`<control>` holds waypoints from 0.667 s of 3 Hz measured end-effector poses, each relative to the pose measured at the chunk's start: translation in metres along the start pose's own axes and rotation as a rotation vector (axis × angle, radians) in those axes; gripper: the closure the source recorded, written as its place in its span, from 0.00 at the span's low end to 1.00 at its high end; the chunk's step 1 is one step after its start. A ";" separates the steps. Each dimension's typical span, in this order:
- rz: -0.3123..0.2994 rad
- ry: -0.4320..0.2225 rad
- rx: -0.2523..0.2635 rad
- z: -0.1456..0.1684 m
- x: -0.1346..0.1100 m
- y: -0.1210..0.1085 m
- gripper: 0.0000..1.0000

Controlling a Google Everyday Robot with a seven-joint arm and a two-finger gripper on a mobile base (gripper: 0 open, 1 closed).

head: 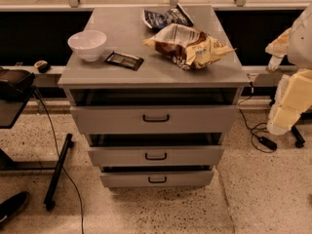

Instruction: Open middle drawer

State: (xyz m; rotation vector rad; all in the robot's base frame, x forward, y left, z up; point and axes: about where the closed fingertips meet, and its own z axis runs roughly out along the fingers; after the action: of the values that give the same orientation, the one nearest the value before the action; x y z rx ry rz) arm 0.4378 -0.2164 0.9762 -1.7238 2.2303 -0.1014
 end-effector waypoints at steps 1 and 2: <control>-0.002 0.000 0.007 0.000 0.000 0.002 0.00; 0.006 -0.062 -0.039 0.001 0.018 0.029 0.00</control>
Offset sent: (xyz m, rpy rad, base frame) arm -0.0720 -0.0281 -0.0328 0.1604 0.0882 0.0369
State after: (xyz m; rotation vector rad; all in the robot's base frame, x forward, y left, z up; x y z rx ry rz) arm 0.4074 -0.2254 0.9647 -1.7166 2.2064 -0.0023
